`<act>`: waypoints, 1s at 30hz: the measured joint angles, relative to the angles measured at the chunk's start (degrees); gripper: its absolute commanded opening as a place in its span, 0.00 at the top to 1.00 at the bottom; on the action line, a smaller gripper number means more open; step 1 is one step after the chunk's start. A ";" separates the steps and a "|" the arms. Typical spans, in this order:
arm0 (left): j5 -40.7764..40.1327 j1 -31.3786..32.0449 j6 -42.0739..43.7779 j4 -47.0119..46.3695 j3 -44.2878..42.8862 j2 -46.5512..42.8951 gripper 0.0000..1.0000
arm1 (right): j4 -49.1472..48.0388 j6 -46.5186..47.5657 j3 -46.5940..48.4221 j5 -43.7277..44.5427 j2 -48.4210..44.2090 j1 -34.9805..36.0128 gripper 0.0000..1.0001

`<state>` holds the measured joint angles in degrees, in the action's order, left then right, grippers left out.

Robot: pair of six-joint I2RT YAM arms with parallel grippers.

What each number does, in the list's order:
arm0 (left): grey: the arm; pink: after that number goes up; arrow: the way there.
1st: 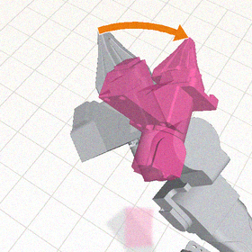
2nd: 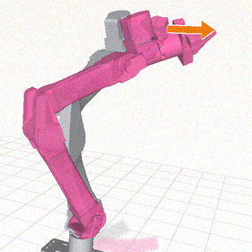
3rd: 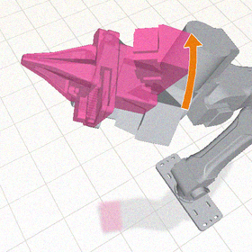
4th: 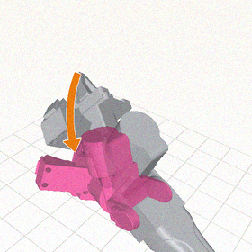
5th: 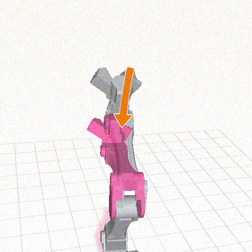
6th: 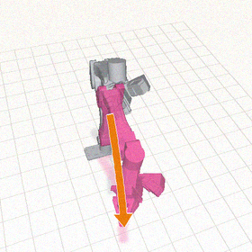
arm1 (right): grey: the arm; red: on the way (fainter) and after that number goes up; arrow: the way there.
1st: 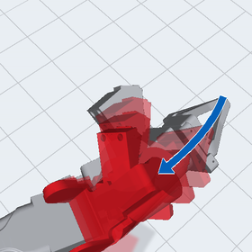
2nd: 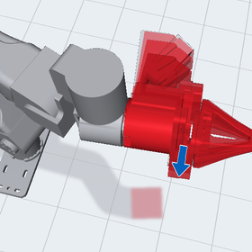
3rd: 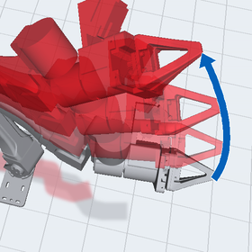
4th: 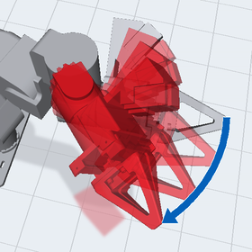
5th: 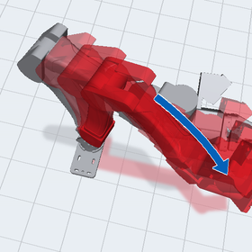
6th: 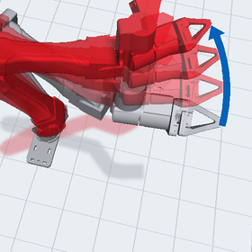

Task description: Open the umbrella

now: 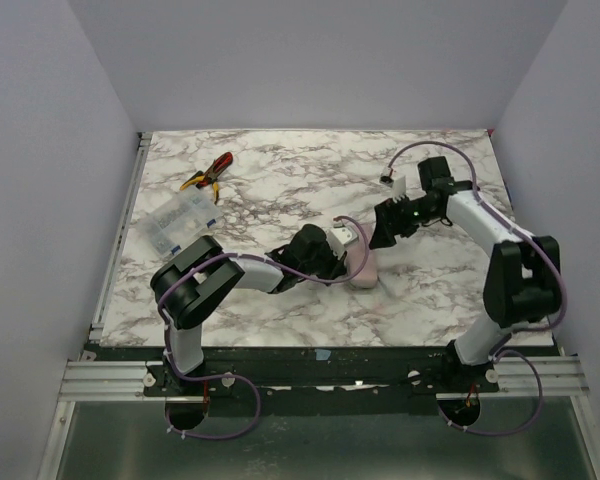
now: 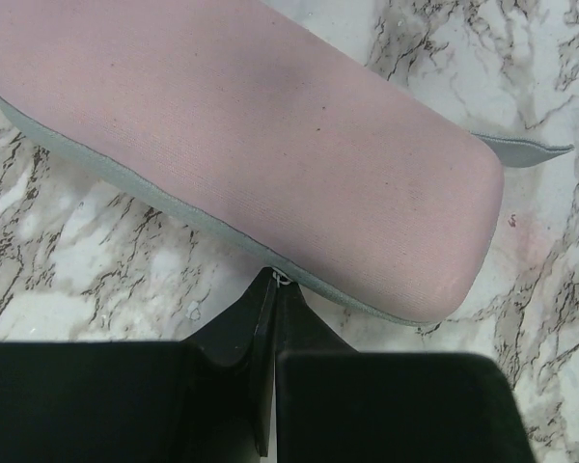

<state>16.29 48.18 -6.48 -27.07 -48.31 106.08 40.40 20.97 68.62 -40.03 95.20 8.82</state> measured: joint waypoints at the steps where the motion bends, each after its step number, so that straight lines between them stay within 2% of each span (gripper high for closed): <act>1: 0.02 0.02 -0.68 -0.07 0.00 0.00 1.00 | -0.94 -0.26 -1.66 0.37 -3.58 -0.42 0.05; 5: 0.09 0.28 -3.02 -0.37 0.00 0.00 1.00 | -5.11 -3.28 -8.83 1.31 -15.76 -0.50 0.01; 9: 0.72 0.44 -5.16 -0.61 -0.04 0.02 1.00 | -9.64 -7.58 -17.14 3.45 -22.08 0.96 0.01; 12: 1.20 0.68 -6.56 -0.59 -0.52 0.28 1.00 | -11.32 -10.62 -19.98 6.34 -21.55 3.02 0.00; 19: 1.53 1.99 -8.33 -0.55 -1.90 1.42 1.00 | -14.01 -15.32 -19.19 10.80 -13.33 7.65 0.01; 23: 1.55 2.08 -9.01 -0.28 -1.92 1.84 1.00 | -14.10 -18.14 -18.43 13.25 -9.84 7.74 0.11; 26: 1.55 2.16 -9.05 -0.50 -1.92 1.84 1.00 | -14.25 -19.41 -17.79 13.88 -7.87 7.74 0.32; 30: 1.53 1.99 -9.29 -0.52 -1.92 1.84 1.00 | -13.66 -19.98 -16.26 13.94 -6.16 7.89 0.48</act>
<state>17.82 50.17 -15.77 -27.59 -50.24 107.92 26.74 0.99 52.36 -26.09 89.03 16.71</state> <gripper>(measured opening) 0.011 0.620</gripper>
